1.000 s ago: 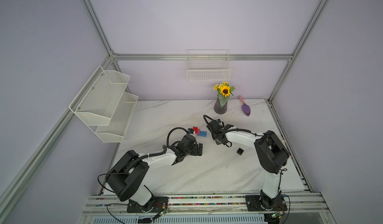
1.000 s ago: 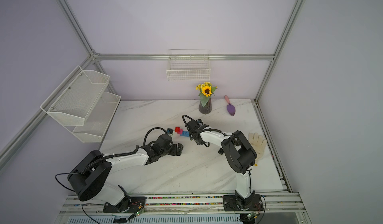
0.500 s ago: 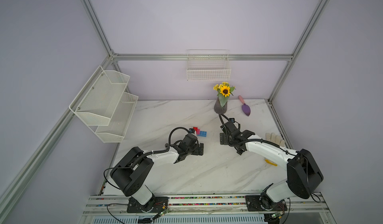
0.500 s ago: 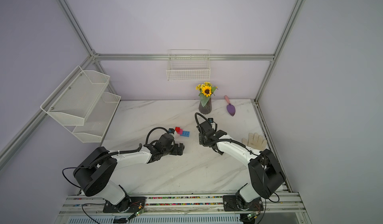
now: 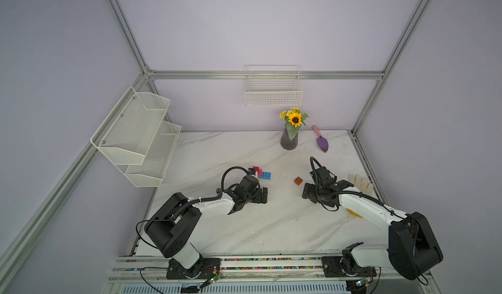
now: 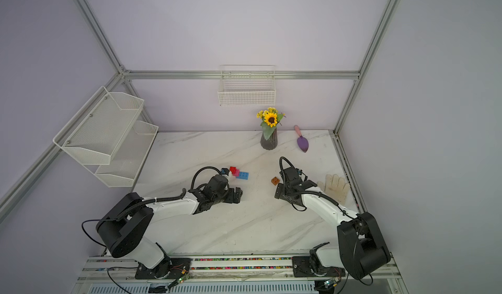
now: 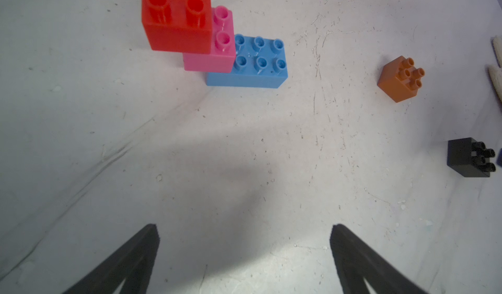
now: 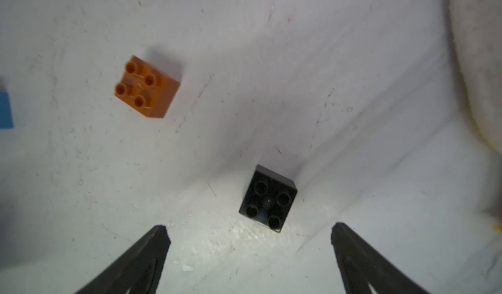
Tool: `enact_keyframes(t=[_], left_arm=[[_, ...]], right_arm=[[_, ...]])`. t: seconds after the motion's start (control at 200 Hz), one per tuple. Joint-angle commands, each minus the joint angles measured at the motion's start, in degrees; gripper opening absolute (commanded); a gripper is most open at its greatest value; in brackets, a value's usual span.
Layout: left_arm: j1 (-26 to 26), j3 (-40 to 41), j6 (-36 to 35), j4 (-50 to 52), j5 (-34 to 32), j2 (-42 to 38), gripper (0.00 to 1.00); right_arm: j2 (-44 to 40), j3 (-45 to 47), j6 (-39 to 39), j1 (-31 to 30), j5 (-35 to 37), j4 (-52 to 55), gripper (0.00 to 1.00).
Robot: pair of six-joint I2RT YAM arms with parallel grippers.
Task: Assemble the letter v with lego
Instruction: Pick up the lego brick from the center of the board.
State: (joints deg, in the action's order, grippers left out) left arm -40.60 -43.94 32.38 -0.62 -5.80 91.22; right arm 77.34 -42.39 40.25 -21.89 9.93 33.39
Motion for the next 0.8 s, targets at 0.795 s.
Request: enact_keyframes(t=[0.795], left_arm=[[-1.3,-0.6,-0.5,-2.8,-1.3,0.5,1.0]], right_arm=[[7.0,-1.0,16.2,0.1,6.9,-3.2,0.8]])
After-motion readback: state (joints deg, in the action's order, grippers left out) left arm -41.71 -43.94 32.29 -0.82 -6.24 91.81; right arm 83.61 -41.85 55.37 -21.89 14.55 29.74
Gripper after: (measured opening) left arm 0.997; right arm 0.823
